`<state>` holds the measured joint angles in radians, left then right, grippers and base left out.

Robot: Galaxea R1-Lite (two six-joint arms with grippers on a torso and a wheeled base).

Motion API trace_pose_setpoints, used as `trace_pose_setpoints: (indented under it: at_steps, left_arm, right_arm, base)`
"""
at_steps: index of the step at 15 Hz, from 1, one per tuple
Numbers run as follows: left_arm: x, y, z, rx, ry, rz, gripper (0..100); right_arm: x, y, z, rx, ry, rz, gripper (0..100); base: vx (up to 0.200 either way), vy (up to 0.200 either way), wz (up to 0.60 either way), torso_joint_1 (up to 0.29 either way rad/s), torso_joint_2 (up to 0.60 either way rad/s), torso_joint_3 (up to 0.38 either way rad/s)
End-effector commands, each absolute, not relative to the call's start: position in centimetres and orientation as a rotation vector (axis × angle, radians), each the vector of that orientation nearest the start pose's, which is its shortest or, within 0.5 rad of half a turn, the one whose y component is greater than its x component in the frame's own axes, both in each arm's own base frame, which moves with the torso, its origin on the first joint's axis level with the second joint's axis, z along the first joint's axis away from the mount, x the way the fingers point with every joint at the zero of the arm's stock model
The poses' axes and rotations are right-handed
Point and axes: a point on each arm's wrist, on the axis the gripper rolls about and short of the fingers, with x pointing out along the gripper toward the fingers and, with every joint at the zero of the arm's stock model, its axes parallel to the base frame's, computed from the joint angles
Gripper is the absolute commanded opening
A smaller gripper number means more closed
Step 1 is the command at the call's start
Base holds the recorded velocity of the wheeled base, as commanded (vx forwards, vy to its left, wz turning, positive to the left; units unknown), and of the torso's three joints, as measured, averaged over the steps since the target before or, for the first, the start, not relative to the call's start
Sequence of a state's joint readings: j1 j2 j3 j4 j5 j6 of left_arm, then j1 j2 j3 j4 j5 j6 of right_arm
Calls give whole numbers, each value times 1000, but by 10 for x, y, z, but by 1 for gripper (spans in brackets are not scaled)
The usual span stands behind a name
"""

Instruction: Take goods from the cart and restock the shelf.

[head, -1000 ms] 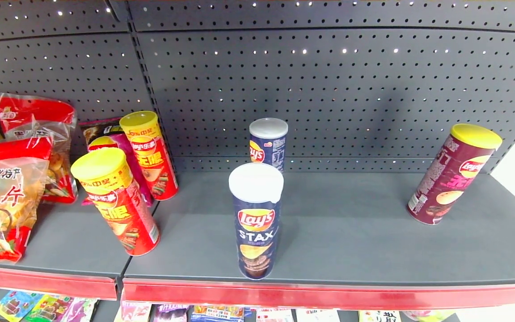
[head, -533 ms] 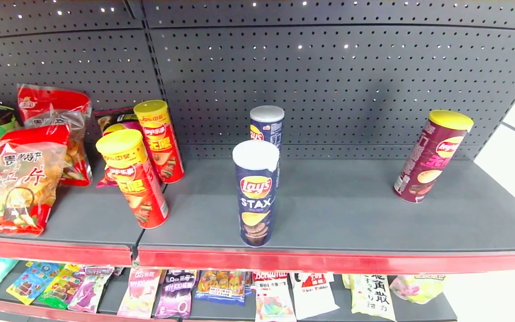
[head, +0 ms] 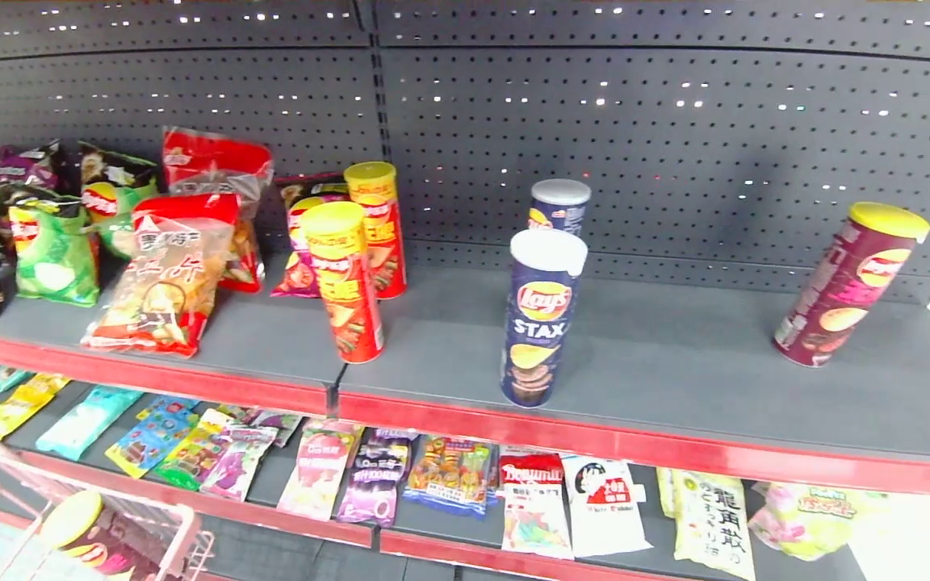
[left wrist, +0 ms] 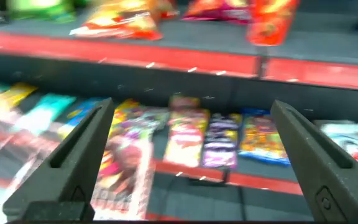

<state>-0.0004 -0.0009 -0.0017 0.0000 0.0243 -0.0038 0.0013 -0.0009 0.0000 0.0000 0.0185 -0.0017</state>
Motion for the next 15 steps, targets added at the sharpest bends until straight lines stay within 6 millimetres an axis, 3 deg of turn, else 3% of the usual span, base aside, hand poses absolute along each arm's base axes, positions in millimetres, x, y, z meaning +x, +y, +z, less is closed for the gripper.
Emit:
trace_pose_setpoints:
  at_steps: [1,10,15]
  left_arm:
    - [-23,1,76,-5,-2,26,100]
    - [-23,1,76,-5,-2,25,100]
    - [-23,1,76,-5,-2,25,100]
  right_arm:
    - [-23,0,75,-2,0,20,100]
    - [-23,0,75,5,0,21,100]
    - [-23,0,75,6,0,21,100]
  base:
    - [0,0,600,7,2,2]
    - [0,0,600,4,1,3]
    - [0,0,0,-69,155,89]
